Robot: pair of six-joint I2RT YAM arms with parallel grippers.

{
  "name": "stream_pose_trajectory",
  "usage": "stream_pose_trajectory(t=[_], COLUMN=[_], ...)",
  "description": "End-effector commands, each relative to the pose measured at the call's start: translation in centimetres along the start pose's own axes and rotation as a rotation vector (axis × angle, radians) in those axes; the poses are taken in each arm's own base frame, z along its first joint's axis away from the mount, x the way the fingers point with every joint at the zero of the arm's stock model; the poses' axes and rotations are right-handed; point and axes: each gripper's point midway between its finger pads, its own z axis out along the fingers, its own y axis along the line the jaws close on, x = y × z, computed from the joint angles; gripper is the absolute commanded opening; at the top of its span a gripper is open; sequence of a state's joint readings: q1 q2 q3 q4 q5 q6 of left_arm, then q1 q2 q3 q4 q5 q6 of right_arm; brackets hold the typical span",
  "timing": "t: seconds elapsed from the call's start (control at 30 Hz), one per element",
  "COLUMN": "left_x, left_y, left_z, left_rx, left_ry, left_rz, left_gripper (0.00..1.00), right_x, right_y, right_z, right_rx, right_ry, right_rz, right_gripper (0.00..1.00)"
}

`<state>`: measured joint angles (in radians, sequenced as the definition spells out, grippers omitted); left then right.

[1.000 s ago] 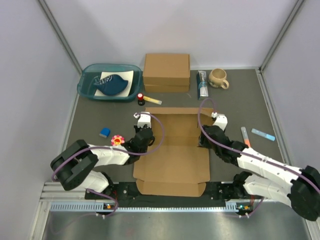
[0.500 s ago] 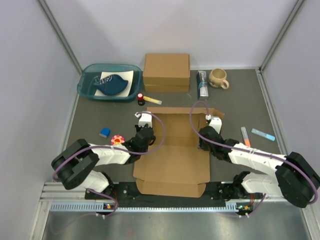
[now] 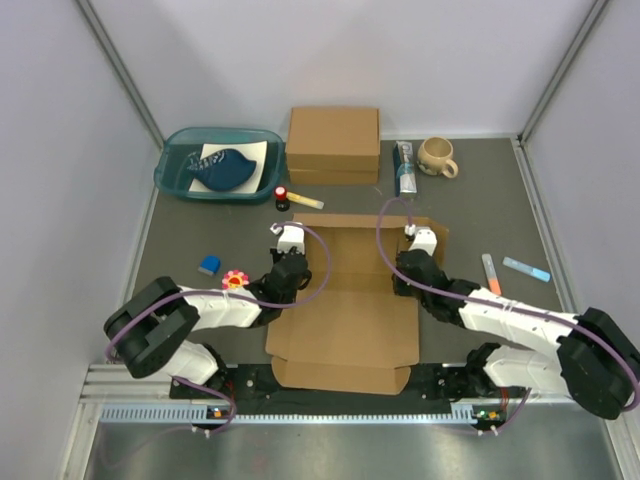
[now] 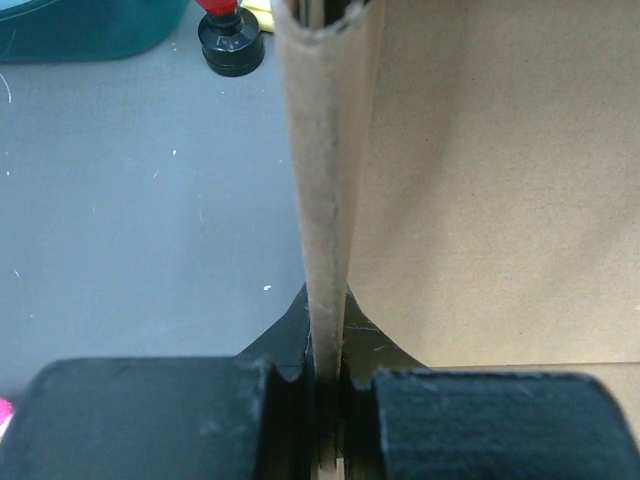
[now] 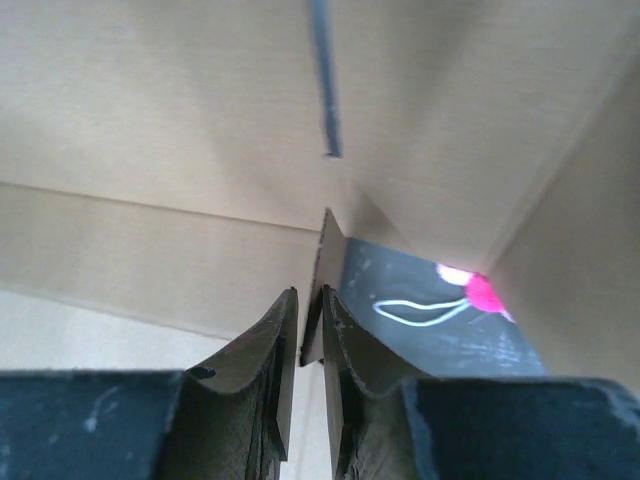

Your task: Fold the paper box

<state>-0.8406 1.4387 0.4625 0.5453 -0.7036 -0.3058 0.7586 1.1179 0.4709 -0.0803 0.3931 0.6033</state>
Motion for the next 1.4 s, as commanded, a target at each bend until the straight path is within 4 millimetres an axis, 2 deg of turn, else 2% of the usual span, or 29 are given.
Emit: stream_pose_trajectory(t=[0.0, 0.13, 0.17, 0.2, 0.23, 0.27, 0.3, 0.33, 0.37, 0.4, 0.57, 0.6, 0.67, 0.77, 0.8, 0.87, 0.9, 0.97, 1.03, 1.07, 1.13, 1.2, 1.27, 1.37], left_x=[0.1, 0.2, 0.3, 0.3, 0.4, 0.4, 0.5, 0.6, 0.6, 0.5, 0.6, 0.6, 0.6, 0.6, 0.7, 0.7, 0.8, 0.8, 1.0, 1.0, 1.0, 0.9, 0.9, 0.7], left_y=[-1.2, -1.3, -1.4, -1.3, -1.3, -1.2, -1.3, -1.1, -1.2, -1.0, -1.0, -1.0, -1.0, -1.1, -1.0, -1.0, -1.0, -1.0, -1.1, -1.0, -1.2, -1.1, -1.2, -1.3], left_z=[0.2, 0.2, 0.3, 0.3, 0.3, 0.3, 0.3, 0.3, 0.3, 0.3, 0.2, 0.2, 0.2, 0.1, 0.1, 0.1, 0.1, 0.1, 0.0, 0.0, 0.0, 0.0, 0.0, 0.0], left_rx=[0.045, 0.048, 0.047, 0.046, 0.044, 0.041, 0.040, 0.036, 0.035, 0.030, 0.028, 0.028, 0.031, 0.034, 0.034, 0.037, 0.036, 0.039, 0.044, 0.044, 0.050, 0.049, 0.054, 0.058], left_ry=[0.017, 0.022, 0.024, 0.025, 0.028, 0.030, 0.032, 0.034, 0.033, 0.033, 0.035, 0.036, 0.037, 0.037, 0.036, 0.033, 0.035, 0.037, 0.040, 0.040, 0.042, 0.040, 0.040, 0.037], left_rz=[0.036, 0.037, 0.038, 0.036, 0.037, 0.036, 0.035, 0.036, 0.035, 0.034, 0.035, 0.035, 0.035, 0.031, 0.030, 0.029, 0.032, 0.031, 0.029, 0.028, 0.027, 0.025, 0.025, 0.026], left_gripper=[0.00, 0.00, 0.00, 0.00, 0.00, 0.00, 0.00, 0.00, 0.00, 0.00, 0.00, 0.00, 0.00, 0.00, 0.00, 0.00, 0.00, 0.00, 0.00, 0.00, 0.00, 0.00, 0.00, 0.00], right_x=[-1.4, 0.3, 0.2, 0.6, 0.1, -1.0, -1.8, -2.1, -4.4, -5.2, -10.0, -11.4, -13.0, -14.5, -14.8, -15.2, -15.4, -15.8, -16.9, -16.8, -17.7, -17.3, -17.0, -15.0], right_y=[4.3, 4.7, 4.8, 4.2, 4.0, 4.1, 3.9, 3.3, 3.3, 3.1, 1.2, 0.8, -0.7, -1.9, -2.5, -2.2, -2.1, -1.5, -1.0, -0.9, -1.3, -1.3, -0.2, 1.7], right_z=[0.0, 1.0, 1.1, 1.0, 0.8, -0.1, -0.6, -1.3, -2.8, -3.5, -8.4, -10.0, -11.1, -12.0, -11.8, -11.1, -10.8, -9.9, -9.4, -8.3, -7.4, -5.7, -4.8, -3.4], right_rx=[-0.139, -0.123, -0.120, -0.093, -0.076, -0.087, -0.085, -0.069, -0.076, -0.070, -0.043, -0.056, -0.021, -0.011, 0.006, 0.008, 0.015, 0.022, 0.006, 0.020, 0.045, 0.058, 0.006, -0.087], right_ry=[-0.036, 0.030, 0.029, 0.048, 0.032, -0.004, -0.031, -0.037, -0.111, -0.132, -0.287, -0.352, -0.429, -0.476, -0.477, -0.452, -0.445, -0.430, -0.438, -0.413, -0.405, -0.354, -0.313, -0.224], right_rz=[-0.039, -0.106, -0.110, -0.124, -0.122, -0.111, -0.101, -0.110, -0.084, -0.084, -0.092, -0.079, -0.047, 0.010, 0.039, 0.043, 0.053, 0.051, 0.067, 0.064, 0.077, 0.071, 0.058, 0.035], right_gripper=[0.15, 0.15, 0.17, 0.28, 0.34, 0.39, 0.49, 0.54, 0.57, 0.61, 0.66, 0.68, 0.69, 0.67, 0.62, 0.51, 0.38, 0.26, 0.23, 0.21, 0.20, 0.19, 0.17, 0.17])
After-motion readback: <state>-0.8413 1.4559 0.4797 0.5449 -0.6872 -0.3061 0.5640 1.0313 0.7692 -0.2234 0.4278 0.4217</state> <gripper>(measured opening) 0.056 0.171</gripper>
